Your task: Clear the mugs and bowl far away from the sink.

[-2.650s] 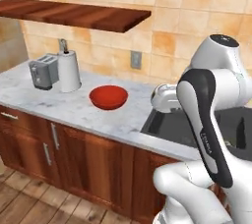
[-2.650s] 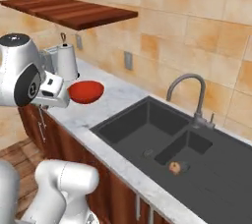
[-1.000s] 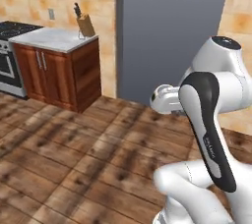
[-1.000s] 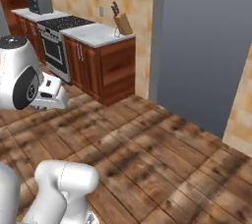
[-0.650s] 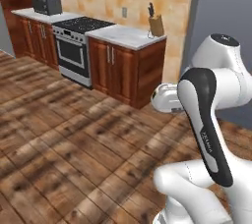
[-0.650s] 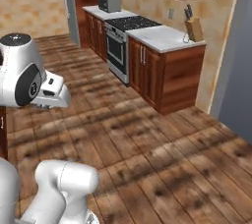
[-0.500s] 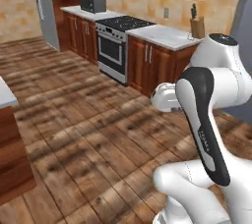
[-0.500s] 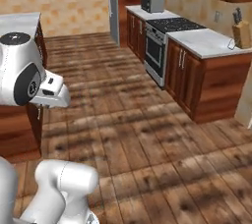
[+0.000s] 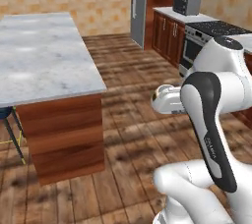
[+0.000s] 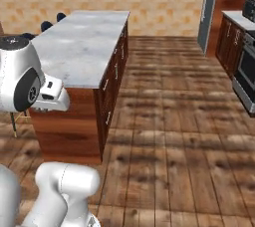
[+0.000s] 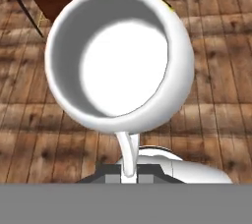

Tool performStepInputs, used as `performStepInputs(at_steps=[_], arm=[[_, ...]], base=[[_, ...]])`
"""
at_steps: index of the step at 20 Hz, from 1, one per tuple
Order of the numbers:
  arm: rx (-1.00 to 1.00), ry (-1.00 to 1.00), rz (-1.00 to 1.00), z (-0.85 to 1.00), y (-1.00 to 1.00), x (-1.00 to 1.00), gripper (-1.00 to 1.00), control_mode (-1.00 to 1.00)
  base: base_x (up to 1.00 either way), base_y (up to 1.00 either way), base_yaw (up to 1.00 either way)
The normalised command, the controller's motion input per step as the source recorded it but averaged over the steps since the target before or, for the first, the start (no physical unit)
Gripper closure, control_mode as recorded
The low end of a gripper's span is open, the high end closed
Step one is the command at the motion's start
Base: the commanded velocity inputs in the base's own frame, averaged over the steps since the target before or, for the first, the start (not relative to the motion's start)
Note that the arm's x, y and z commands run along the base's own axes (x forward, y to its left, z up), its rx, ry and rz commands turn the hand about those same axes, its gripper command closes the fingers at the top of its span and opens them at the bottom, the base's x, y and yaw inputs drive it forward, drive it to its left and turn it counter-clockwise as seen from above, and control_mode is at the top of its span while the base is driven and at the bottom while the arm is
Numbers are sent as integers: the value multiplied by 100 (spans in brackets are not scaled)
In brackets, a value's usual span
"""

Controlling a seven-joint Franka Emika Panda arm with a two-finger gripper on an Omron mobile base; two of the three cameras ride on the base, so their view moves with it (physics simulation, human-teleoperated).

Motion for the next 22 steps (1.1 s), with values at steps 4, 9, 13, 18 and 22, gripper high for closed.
performStepInputs(at_steps=[4, 9, 13, 18, 22], arm=[[0, 0, 0, 0, 0, 0, 100, 100], [0, 0, 0, 0, 0, 0, 100, 100], [0, 0, 0, 0, 0, 0, 100, 100], [0, 0, 0, 0, 0, 0, 100, 100], [0, 0, 0, 0, 0, 0, 100, 100]], base=[[100, 83, 17], [100, 49, 17], [100, 0, 12], [100, 1, 8], [100, 24, 6]])
